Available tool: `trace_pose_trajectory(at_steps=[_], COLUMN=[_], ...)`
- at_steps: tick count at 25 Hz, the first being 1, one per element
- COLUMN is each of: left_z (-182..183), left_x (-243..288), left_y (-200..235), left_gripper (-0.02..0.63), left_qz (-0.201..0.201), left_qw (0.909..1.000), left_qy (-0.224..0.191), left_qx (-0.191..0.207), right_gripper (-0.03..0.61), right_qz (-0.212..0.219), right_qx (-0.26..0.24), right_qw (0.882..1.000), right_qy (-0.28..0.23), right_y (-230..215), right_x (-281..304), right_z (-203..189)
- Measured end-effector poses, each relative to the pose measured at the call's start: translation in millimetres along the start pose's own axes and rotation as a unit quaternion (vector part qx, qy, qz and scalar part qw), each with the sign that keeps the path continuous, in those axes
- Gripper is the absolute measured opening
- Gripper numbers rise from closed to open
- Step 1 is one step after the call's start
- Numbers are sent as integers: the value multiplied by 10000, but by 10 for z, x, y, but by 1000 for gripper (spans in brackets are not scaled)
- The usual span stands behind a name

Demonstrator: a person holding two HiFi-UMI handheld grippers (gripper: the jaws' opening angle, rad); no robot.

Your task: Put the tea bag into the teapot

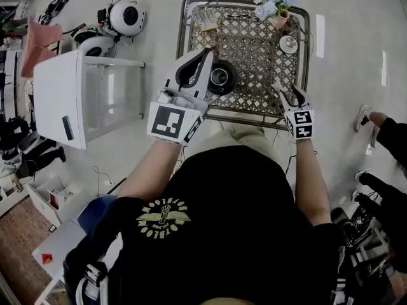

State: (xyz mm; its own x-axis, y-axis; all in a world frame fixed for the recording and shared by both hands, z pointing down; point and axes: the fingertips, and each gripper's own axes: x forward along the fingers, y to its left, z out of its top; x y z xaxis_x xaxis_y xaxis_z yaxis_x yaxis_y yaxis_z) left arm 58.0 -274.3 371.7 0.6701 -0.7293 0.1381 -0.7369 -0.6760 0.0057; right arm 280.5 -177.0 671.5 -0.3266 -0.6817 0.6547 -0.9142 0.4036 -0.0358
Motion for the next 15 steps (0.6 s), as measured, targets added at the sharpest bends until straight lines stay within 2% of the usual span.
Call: trace_pose_trajectory(at_steps=[7, 15], left_z=[-31, -87], left_x=[-105, -276], left_y=[112, 234], left_gripper=[-5, -5], left_qz=[224, 514], left_qw=[9996, 9980], left_qy=[147, 335], left_qx=[59, 156], right_gripper=[170, 170], right_qz=[346, 576], right_qx=[-115, -143], right_qw=[9958, 9893], right_qy=[843, 1336], right_y=[17, -62], right_x=[438, 822], right_z=[-682, -1008])
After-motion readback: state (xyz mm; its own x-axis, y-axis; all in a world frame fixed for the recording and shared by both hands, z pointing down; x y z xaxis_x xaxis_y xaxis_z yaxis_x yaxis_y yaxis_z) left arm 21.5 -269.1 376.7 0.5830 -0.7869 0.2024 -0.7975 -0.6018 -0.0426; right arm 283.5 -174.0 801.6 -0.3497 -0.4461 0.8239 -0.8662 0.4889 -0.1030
